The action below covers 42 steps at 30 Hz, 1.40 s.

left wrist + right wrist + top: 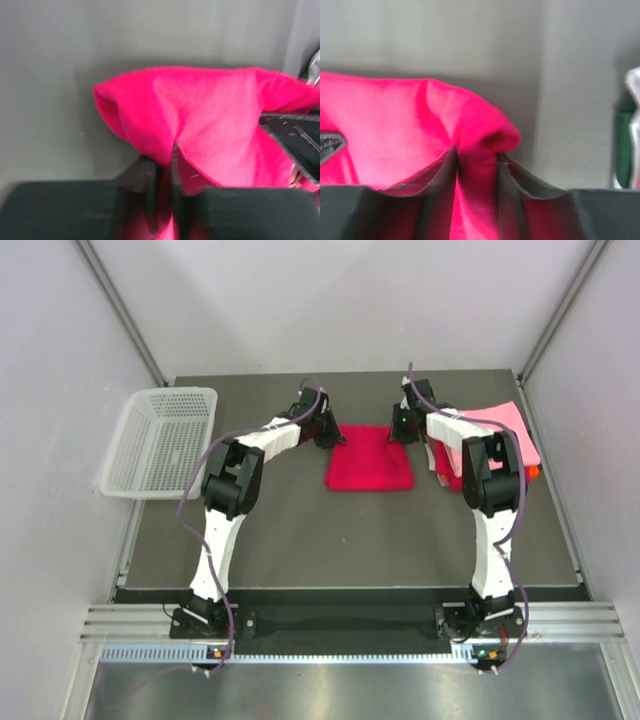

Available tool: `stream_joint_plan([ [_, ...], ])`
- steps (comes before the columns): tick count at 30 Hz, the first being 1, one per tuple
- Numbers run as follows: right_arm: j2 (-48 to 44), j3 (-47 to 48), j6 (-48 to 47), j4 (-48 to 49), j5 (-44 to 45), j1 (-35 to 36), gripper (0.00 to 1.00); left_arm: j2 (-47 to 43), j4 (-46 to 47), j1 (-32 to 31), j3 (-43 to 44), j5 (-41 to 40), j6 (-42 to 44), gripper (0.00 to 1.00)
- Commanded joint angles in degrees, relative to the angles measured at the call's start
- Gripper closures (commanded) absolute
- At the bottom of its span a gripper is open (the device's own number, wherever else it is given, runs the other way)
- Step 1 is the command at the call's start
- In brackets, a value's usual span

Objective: Fold and stack the t-shirts
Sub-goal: Neatly place the folded tshirt to the corner

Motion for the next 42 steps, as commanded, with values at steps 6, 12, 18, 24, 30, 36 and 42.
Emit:
stream_joint_plan([
  [6, -6.21, -7.35, -2.08, 10.95, -7.77, 0.99, 1.0, -0.87, -0.75, -0.28, -0.98, -0.35, 1.21, 1.0],
  [12, -20.27, -16.86, -1.46, 16.07, -9.18, 0.38, 1.0, -14.23, 5.41, -0.98, -13.98, -2.29, 2.18, 1.0],
  [18, -35.3, -26.17, -0.94, 17.48, -11.38, 0.37, 1.0, -30.57, 15.77, -5.1, -29.45, -5.71, 1.48, 1.0],
  [24, -51.21, -32.08, -0.5, 12.84, -8.22, -2.08, 1.0, -42.09, 25.42, -11.87, -37.89, -8.98, -0.1, 1.0],
  [30, -66.06, -32.44, -0.41, 2.9, -0.94, -8.49, 1.0, -46.76, 34.05, -18.9, -40.54, -10.46, -3.79, 1.0],
  [36, -73.91, -27.08, -4.27, -6.33, 8.3, -14.29, 1.0, -43.26, 41.53, -26.37, -37.12, -14.25, -4.41, 1.0],
  [42, -68.2, -21.1, -6.47, -9.16, 13.58, -22.72, 1.0, -27.12, 49.44, -31.04, -24.91, -16.54, -2.3, 1.0],
])
